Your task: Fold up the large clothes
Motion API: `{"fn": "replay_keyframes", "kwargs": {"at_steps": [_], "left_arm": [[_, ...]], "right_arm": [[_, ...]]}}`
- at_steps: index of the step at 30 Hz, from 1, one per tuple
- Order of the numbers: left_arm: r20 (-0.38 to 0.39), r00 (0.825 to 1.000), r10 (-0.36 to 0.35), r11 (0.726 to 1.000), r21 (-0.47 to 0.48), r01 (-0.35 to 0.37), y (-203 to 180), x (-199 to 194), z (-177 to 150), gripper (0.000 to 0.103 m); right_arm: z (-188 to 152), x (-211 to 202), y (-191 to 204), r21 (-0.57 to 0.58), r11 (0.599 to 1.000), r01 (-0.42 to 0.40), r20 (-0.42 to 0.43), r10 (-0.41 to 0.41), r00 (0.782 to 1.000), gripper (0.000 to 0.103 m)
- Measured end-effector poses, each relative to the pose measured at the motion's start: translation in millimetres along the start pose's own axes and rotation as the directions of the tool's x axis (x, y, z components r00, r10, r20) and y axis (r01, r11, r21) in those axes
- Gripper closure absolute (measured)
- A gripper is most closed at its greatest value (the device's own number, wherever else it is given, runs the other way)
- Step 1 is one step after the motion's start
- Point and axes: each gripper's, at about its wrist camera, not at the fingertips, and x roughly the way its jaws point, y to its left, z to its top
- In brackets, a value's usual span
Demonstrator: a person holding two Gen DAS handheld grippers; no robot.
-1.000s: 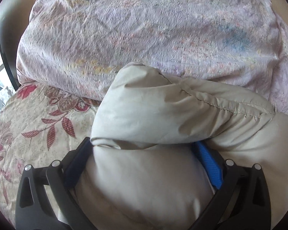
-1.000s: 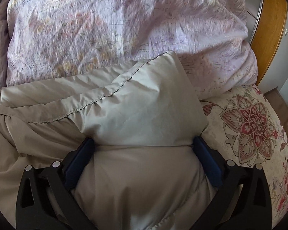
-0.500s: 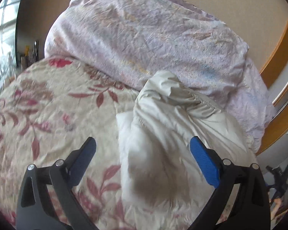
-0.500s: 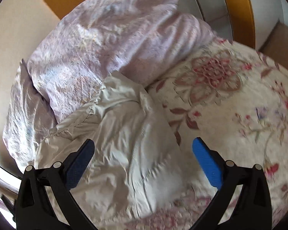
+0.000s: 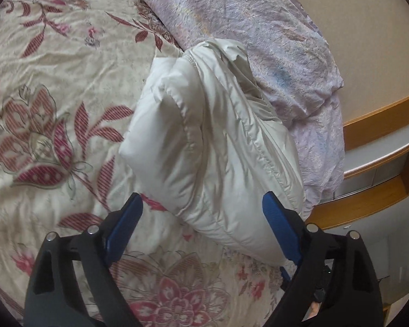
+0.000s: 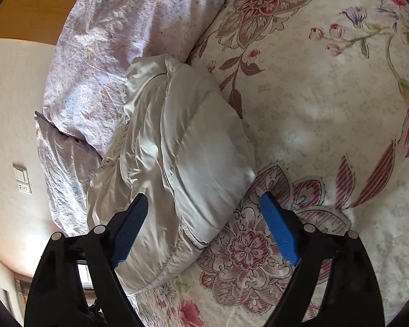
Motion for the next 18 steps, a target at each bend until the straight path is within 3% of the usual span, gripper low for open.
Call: {"fn": "replay_keyframes", "kwargs": {"at_steps": [4,10,15,18], "left_arm": [[0.001,1.000,-0.018,0.999,-0.036,0.018,-7.0,16.9,-7.3,0.025],[0.053,0.997,-0.050,0.991,-0.123,0.056,5.3,26.8,-10.5,0.034],[0.091,0.991,-0.096,0.981,-0.157,0.110,9.8,27.7,-4.6,0.035],[0.111,0.989,-0.101,0.980,-0.161,0.118,11.4,31.1,-2.6,0.045]], "right_arm": [[-4.9,9.8,1.7,0.016,0.999,-0.038,-0.012,0.039,0.999,0.030],[-4.8,15.6,8.5,-0.012,0.999,-0.029,0.040,0.030,0.999,0.030],[-2.6,17.6,8.7,-0.005,0.998,-0.067,0.084,0.068,0.994,0.030],[-2.9,20.2,6.4,-0.006,0.999,-0.053,0.100,0.053,0.994,0.045]]}}
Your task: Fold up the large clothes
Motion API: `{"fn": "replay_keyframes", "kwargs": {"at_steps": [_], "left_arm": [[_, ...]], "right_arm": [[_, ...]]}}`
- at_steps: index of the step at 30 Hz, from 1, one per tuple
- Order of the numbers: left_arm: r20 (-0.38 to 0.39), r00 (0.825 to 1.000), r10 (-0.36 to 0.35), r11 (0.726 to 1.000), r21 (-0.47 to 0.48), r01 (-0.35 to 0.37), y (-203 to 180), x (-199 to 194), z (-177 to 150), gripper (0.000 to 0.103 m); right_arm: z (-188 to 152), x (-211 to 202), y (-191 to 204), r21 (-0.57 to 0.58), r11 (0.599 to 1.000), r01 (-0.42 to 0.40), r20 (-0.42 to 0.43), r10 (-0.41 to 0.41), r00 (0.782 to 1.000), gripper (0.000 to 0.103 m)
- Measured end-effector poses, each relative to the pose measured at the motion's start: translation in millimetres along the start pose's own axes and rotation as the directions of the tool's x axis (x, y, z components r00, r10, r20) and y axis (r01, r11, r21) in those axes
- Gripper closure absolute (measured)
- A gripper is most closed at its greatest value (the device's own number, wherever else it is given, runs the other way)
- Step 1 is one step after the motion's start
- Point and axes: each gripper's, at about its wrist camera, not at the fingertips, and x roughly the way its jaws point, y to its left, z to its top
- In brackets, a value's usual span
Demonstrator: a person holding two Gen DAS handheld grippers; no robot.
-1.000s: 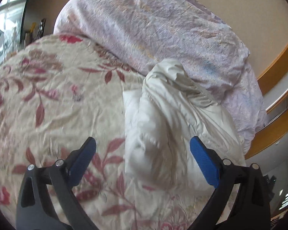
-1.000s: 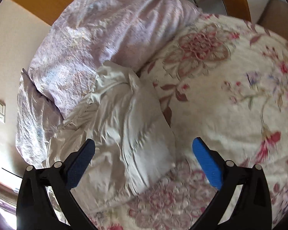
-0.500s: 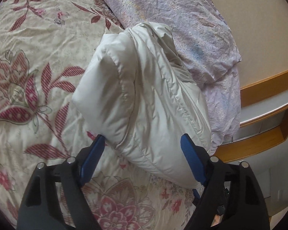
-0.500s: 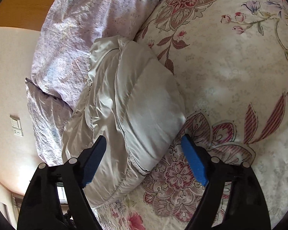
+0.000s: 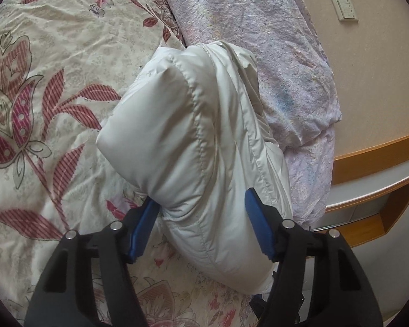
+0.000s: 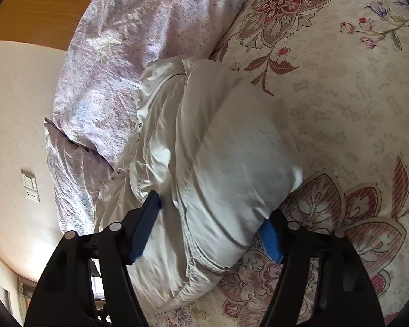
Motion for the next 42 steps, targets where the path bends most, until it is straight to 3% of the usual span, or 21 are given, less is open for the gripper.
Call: {"fn": "replay_keyframes", "kwargs": {"at_steps": [1,4,9,17,26,33,39,42], "left_arm": [[0.002,1.000,0.000,1.000,-0.005,0.000,2.2,1.1,1.0,0.059],[-0.014,0.999,-0.029,1.000,-0.011,0.028,9.1,1.4,4.8,0.073],[-0.009,1.000,-0.027,0.999,0.047,0.028,-3.2,-4.1,5.3,0.082],[0.009,0.999,-0.039,0.997,0.069,0.038,-9.7,-15.7,9.2,0.088],[0.086,0.994,-0.061,0.993,0.107,0.052,-5.7,-84.4,8.1,0.089],[0.073,0.997,-0.006,0.996,0.089,0.000,26.5,-139.3,-13.7,0.089],[0.073,0.997,0.031,0.997,0.074,-0.036,47.4,-162.3,-30.7,0.087],[0.067,0.996,0.059,0.997,0.053,-0.063,57.5,-163.8,-34.8,0.077]], "right_arm": [[0.1,0.0,-3.1,0.009,1.000,-0.013,-0.001,0.013,1.000,0.052],[0.6,-3.7,-8.9,0.031,0.997,-0.069,0.000,0.069,0.998,0.065],[-1.6,-11.3,0.9,-0.014,0.997,-0.076,0.019,0.077,0.997,0.072],[-6.1,-23.4,14.6,-0.059,0.992,-0.113,0.013,0.114,0.993,0.077],[-45.1,-59.3,41.5,-0.195,0.963,-0.187,-0.087,0.172,0.981,0.078],[-86.1,-79.4,23.4,-0.226,0.954,-0.198,-0.196,0.155,0.968,0.078],[-105.6,-90.8,8.7,-0.239,0.954,-0.179,-0.224,0.125,0.967,0.077],[-111.0,-96.9,5.8,-0.299,0.948,-0.108,-0.205,0.046,0.978,0.064]]}}
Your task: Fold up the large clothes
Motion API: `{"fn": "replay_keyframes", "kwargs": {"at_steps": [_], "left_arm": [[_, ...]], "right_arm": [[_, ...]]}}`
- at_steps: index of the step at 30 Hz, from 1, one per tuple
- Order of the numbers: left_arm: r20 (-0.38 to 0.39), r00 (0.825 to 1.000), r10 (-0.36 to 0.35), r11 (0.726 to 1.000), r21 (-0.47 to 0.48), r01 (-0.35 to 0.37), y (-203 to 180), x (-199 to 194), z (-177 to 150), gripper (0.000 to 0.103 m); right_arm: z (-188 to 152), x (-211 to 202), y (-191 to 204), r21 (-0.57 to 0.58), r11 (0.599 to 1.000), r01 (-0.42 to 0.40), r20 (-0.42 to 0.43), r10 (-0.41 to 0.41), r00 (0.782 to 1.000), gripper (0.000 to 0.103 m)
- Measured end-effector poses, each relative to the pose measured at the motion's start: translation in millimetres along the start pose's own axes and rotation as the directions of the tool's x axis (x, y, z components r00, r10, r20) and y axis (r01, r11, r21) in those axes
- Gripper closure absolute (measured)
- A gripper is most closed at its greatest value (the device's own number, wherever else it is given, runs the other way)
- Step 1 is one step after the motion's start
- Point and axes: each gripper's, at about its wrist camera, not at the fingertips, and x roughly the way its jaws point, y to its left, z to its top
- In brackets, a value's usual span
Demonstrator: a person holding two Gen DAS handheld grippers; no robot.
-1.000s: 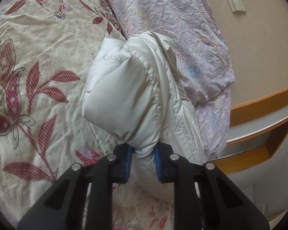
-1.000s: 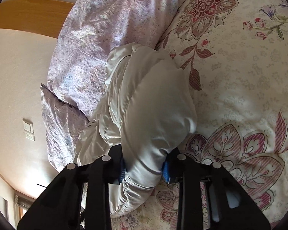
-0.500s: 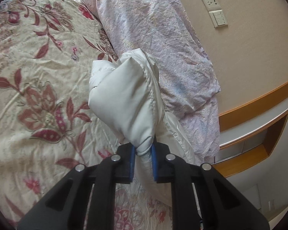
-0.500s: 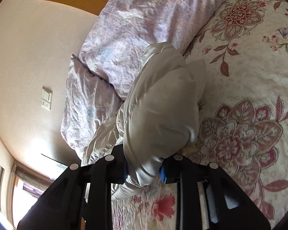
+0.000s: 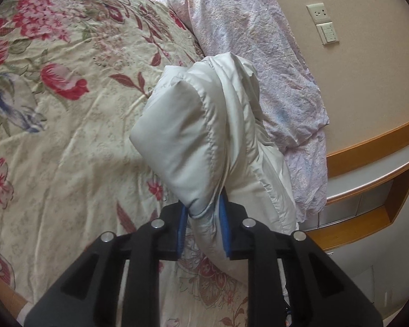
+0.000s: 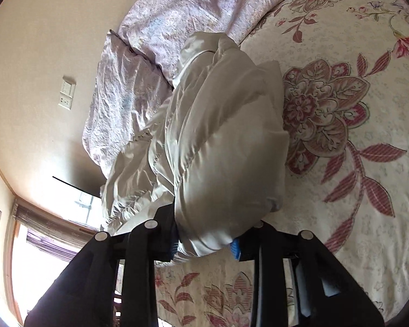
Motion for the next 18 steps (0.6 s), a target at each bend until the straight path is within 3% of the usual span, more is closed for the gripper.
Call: {"fn": "replay_keyframes", "kwargs": {"at_steps": [2,3,4,6,8,9,11,18], "left_arm": [[0.003,0.999,0.040,0.999,0.011,-0.040,2.4,-1.4,-1.0,0.062],[0.017,0.998,0.060,0.998,0.026,-0.061,1.9,-3.6,-1.0,0.054],[0.032,0.996,0.079,0.996,0.047,-0.081,0.5,-6.2,-1.0,0.045],[0.058,0.993,0.101,0.991,0.082,-0.105,-0.8,-12.2,-0.8,0.031],[0.075,0.990,0.120,0.987,0.101,-0.127,-1.0,-16.4,0.3,0.023],[0.076,0.989,0.127,0.986,0.104,-0.134,0.6,-17.5,0.9,0.021],[0.069,0.988,0.138,0.985,0.092,-0.144,4.8,-17.9,1.5,0.019],[0.058,0.994,0.089,0.990,0.103,-0.094,7.1,-20.7,1.4,0.016]], "right_arm": [[-3.8,-9.9,9.2,-0.081,0.989,0.124,0.046,-0.121,0.992,0.043],[-6.0,-16.5,14.5,-0.123,0.976,0.180,0.090,-0.170,0.981,0.039],[-8.2,-25.9,20.4,-0.159,0.955,0.251,0.151,-0.227,0.962,0.033],[-10.4,-43.0,28.7,-0.185,0.911,0.368,0.275,-0.311,0.910,0.031],[-9.2,-57.3,39.8,-0.190,0.870,0.454,0.380,-0.362,0.851,0.031],[-8.4,-61.4,44.0,-0.193,0.859,0.473,0.407,-0.368,0.836,0.031],[-4.1,-60.4,57.8,-0.243,0.851,0.466,0.426,-0.338,0.839,0.030],[-1.4,-16.3,107.2,-0.436,0.817,0.378,0.352,-0.232,0.907,0.030]]}}
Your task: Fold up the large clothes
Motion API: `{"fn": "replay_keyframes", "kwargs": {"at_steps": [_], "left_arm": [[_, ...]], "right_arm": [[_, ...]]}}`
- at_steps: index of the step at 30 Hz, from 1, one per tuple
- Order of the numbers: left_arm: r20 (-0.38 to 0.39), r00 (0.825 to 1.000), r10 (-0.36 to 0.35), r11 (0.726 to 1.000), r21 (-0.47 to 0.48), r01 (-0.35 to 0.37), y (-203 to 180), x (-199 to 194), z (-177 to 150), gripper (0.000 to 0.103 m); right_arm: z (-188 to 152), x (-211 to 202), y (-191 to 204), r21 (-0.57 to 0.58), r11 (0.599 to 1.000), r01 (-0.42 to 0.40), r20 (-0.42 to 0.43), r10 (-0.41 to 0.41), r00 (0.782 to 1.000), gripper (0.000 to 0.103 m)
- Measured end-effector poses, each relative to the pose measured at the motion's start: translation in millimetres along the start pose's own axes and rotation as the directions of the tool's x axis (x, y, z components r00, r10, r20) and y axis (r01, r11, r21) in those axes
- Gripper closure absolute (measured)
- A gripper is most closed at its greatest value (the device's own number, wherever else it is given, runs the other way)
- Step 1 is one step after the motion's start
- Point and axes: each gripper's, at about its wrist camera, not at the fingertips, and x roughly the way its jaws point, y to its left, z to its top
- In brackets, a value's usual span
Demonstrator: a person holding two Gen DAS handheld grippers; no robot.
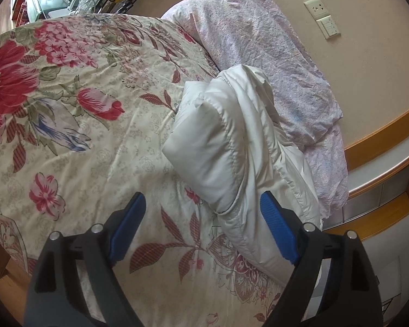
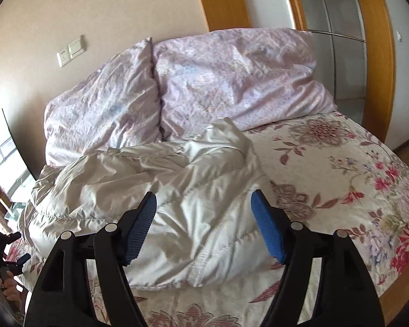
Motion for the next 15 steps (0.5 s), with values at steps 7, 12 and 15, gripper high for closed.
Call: {"fn": "replay_keyframes", "kwargs": {"at_steps": [7,12,15], "left_arm": [[-0.019,1.000,-0.021,1.000,0.003,0.021,-14.5,15.5,5.7,0.015],[-0.005,1.000,-0.015,1.000,0.013,0.015,-22.8,21.9,10.8,0.015],[0.000,1.000,-0.012,1.000,0.006,0.012,-24.0,25.3,13.8,0.016]], "right_arm": [[-2.2,39.7,66.6,-0.113,0.990,-0.088,-0.073,0.080,0.994,0.030],[-10.8,59.1,97.6,-0.145,0.981,-0.130,-0.114,0.114,0.987,0.030],[-12.4,60.9,111.1,-0.173,0.976,-0.130,-0.103,0.113,0.988,0.031]]}}
